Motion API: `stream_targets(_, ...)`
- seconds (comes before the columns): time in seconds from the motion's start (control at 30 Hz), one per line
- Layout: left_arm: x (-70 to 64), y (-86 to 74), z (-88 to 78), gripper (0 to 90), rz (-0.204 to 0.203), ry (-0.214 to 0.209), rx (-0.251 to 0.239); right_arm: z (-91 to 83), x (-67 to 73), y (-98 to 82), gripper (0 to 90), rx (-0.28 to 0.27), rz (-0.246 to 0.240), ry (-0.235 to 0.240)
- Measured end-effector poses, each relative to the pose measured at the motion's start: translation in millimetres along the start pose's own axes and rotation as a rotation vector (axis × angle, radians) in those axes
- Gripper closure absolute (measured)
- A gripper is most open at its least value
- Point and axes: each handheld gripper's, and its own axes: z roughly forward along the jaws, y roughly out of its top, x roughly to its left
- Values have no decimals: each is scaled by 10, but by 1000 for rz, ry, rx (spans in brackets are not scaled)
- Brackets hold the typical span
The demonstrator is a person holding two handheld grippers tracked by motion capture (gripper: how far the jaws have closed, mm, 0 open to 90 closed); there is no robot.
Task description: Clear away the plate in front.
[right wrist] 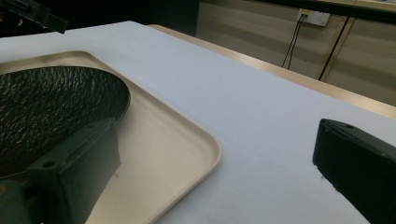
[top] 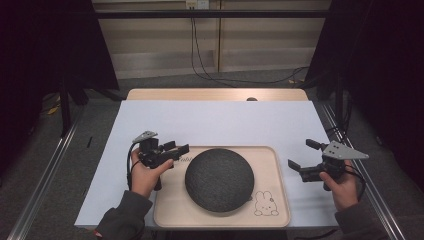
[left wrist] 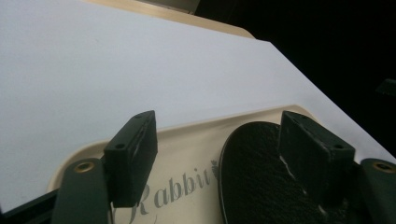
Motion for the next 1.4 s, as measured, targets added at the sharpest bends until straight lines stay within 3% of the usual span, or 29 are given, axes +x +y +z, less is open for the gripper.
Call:
stream_targets(0.3,31,29,-56,189,10,-4,-30,0,-2,-1,3,3,-4,3)
stream_targets(0.4,45,39,-90,162,46,7,-28,-1,-4,0,3,1,-7,5)
stream_targets(0.63,98,42,-149,103,64,4,-44,-3,-9,2,3,-5,-7,0)
stream_targets(0.67,101,47,-166,101,66,17,-43,-4,-10,2,4,-4,-9,2)
stream_targets(0.7,114,47,-172,98,64,0,-51,-5,-9,3,3,-5,-8,-1)
stream_targets(0.97,150,49,-229,53,106,-6,-59,-11,-13,5,3,-4,-9,0)
stream_targets(1.0,146,46,-230,53,96,-11,-71,-14,-10,5,3,-1,-4,1)
stream_targets(1.27,188,45,-283,40,130,11,-74,-14,-16,5,3,-1,-8,0)
stream_targets(1.4,210,42,-304,39,127,11,-83,-18,-16,6,3,0,-8,-13)
